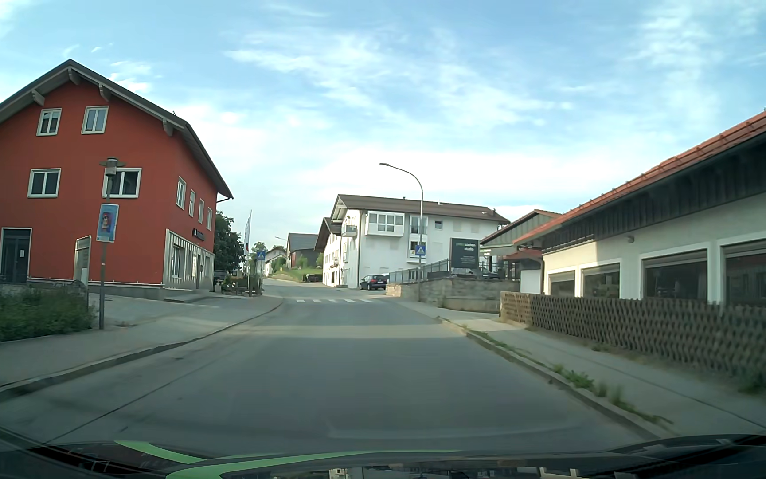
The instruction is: Follow the waypoints while adhering to traffic rules and regulations
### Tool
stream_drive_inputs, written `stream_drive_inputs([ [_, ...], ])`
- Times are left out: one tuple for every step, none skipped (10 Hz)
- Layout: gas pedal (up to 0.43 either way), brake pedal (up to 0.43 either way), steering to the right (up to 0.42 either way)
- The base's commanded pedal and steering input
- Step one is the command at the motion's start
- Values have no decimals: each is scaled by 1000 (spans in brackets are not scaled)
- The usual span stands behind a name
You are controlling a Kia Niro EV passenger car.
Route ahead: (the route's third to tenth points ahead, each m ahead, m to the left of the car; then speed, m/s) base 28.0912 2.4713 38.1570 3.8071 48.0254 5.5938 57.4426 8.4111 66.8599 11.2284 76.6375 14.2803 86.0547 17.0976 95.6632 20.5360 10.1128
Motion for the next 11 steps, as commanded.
stream_drive_inputs([
  [240,0,-14],
  [228,0,-15],
  [228,0,-16],
  [228,0,-16],
  [228,0,-17],
  [228,0,-18],
  [228,0,-19],
  [228,0,-20],
  [228,0,-21],
  [228,0,-23],
  [228,0,-25],
])
